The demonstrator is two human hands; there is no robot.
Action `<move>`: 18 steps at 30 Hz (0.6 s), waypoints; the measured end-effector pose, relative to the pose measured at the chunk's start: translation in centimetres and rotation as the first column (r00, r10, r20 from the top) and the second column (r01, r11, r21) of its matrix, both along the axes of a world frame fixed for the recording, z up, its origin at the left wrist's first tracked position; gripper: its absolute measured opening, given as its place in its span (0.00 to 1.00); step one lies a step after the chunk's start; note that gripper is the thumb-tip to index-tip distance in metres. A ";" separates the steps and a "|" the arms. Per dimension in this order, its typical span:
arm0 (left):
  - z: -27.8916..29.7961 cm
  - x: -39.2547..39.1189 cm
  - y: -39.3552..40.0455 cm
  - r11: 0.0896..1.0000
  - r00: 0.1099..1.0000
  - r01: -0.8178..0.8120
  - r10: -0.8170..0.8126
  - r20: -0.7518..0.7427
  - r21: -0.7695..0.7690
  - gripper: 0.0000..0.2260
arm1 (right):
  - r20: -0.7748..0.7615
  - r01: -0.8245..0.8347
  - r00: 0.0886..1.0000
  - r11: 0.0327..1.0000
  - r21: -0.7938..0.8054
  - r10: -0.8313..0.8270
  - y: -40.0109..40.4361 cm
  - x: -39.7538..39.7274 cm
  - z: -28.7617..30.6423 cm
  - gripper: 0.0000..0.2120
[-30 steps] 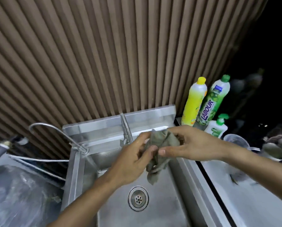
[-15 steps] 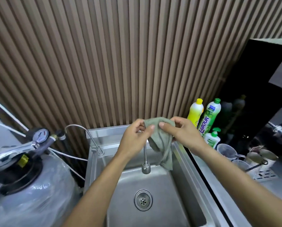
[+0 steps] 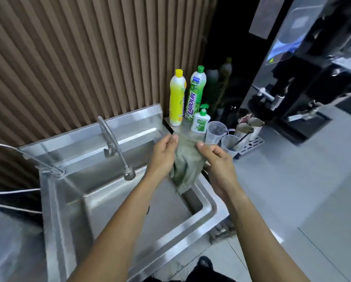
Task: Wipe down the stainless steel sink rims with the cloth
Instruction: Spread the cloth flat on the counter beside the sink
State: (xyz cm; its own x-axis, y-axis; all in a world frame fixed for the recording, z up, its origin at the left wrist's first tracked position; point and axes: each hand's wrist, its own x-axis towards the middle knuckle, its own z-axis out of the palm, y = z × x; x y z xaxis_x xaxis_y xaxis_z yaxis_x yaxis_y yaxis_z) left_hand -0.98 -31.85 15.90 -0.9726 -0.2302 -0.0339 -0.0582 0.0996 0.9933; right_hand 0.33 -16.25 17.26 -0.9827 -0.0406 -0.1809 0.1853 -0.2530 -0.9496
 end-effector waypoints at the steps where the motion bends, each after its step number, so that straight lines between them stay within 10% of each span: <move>1: -0.6 -0.4 1.8 1.000 1.000 0.023 -0.022 0.010 -0.008 0.19 | 0.033 0.031 0.999 0.999 -0.031 -0.030 1.8 0.0 -0.6 0.12; 7: -5.0 -1.4 12.2 0.996 0.998 0.012 -0.006 0.068 -0.087 0.24 | 0.086 0.103 0.991 0.995 0.008 -0.104 12.0 0.7 -4.4 0.01; 13: -11.6 -0.3 21.9 0.998 0.941 0.040 -0.020 0.337 -0.050 0.25 | 0.131 0.168 0.963 0.906 0.388 -0.235 21.3 -0.5 -11.7 0.06; 18: -17.6 0.1 25.0 0.820 0.928 0.250 -0.051 0.370 -0.515 0.11 | 0.087 -0.117 0.992 0.375 0.920 0.096 27.2 -1.8 -17.6 0.24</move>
